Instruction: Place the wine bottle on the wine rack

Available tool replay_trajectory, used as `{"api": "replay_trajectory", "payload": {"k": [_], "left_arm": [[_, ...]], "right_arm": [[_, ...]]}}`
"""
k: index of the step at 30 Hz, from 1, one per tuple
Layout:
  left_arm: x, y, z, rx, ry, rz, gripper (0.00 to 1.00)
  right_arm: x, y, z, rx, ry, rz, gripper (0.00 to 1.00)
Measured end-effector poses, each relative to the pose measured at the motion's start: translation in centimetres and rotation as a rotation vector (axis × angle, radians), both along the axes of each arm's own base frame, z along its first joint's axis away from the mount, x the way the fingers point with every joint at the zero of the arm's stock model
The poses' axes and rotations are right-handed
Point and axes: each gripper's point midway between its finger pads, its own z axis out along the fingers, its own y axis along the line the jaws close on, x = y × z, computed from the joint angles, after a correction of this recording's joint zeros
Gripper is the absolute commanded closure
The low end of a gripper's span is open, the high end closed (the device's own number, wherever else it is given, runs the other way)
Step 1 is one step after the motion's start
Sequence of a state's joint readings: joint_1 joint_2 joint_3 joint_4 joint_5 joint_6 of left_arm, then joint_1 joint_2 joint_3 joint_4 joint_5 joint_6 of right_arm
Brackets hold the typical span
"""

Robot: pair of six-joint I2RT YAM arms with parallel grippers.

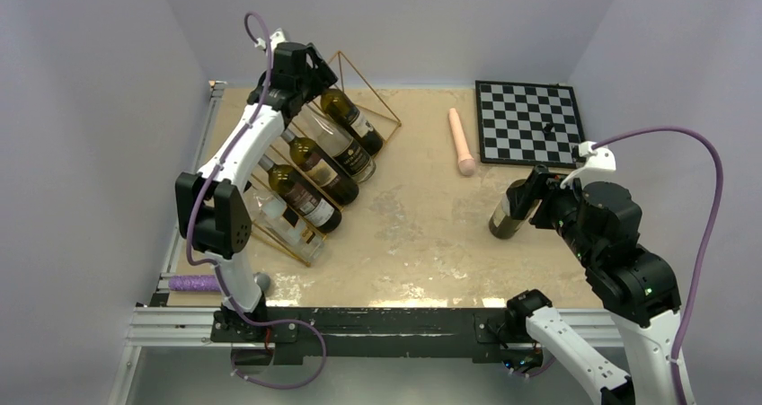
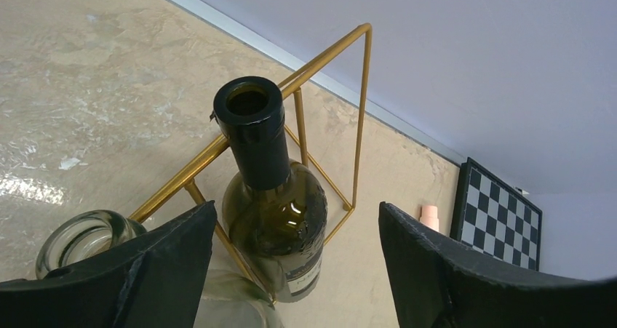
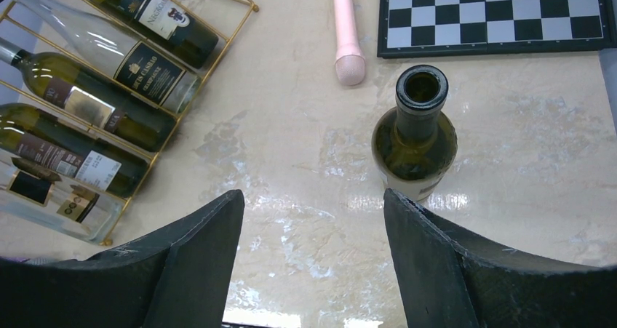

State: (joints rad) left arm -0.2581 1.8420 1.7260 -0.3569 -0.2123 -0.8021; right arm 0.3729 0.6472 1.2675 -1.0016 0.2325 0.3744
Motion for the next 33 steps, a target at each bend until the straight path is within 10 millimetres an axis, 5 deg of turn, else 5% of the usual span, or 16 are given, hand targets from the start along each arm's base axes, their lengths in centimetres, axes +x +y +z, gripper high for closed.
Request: {"api": "replay_trajectory", "payload": {"k": [4,8,14,20,25,33], "left_arm": [[-0.7,-0.5,0.4,-0.002,-0.019,-0.041,0.01],[-3.3,-1.0,2.0,0.037,-0.064,-0.118,0.01],[-6.1,-4.0,10.8,0.042,-0.291,-0.308,0.01],[-9.7,-7.9,15.5,0.033,-0.439,-0.529,0.01],[-12.6,-10.8,16.4,0.014,-0.494,-0.699,0.01],[-15.4,-13.5,14.2,-0.021,-0.460,-0.844,0.01]], "right_arm": [[-0.1,0.1,0.0,0.007,0.004,0.004,0.25],[-0.9,0.4,0.8,0.024,0.005,0.030,0.24],[-1.6,-0.1,3.4,0.042,-0.059,0.021,0.24],[0.2,-1.3,1.4,-0.044,0.042,-0.070,0.26],[2.7,-3.0,-0.9,-0.143,0.141,-0.193,0.28],[5.8,-5.5,-3.7,-0.203,0.235,-0.320,0.40]]}}
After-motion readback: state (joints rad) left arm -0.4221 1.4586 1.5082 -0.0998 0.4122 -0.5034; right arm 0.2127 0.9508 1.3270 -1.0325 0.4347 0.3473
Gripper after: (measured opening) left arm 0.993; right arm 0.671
